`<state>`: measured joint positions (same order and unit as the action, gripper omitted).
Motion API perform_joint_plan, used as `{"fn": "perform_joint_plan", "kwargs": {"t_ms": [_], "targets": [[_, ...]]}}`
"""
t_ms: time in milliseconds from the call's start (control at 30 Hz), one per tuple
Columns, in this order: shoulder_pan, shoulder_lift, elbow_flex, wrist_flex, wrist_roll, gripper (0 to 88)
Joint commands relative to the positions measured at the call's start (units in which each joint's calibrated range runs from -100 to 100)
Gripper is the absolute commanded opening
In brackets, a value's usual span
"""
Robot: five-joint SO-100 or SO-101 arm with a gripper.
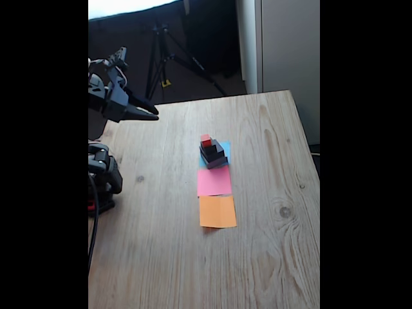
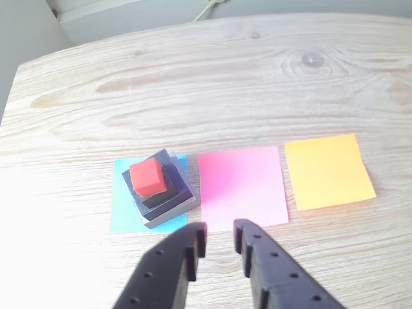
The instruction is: Tower of hanoi
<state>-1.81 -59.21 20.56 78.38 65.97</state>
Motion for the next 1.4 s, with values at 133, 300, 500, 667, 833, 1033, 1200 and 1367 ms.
{"fn": "perform_joint_plan", "kwargs": {"t_ms": [133, 300, 500, 667, 833, 1033, 1200, 1367], "targets": [[3.35, -9.45, 23.72, -13.43, -24.0, 0.8], [6.61, -11.26, 34.17, -19.01, -33.7, 0.8], [7.7, -20.42, 45.72, -22.49, -45.24, 0.8], [7.62, -21.41, 53.72, -28.4, -65.47, 0.8], [9.96, -25.12, 74.9, -53.74, -86.37, 0.8], [10.62, -27.01, 79.44, -53.09, -92.23, 0.8], [9.54, -29.66, 79.44, -41.68, -100.59, 0.8], [9.62, -29.66, 79.44, -34.72, -106.61, 0.8]]}}
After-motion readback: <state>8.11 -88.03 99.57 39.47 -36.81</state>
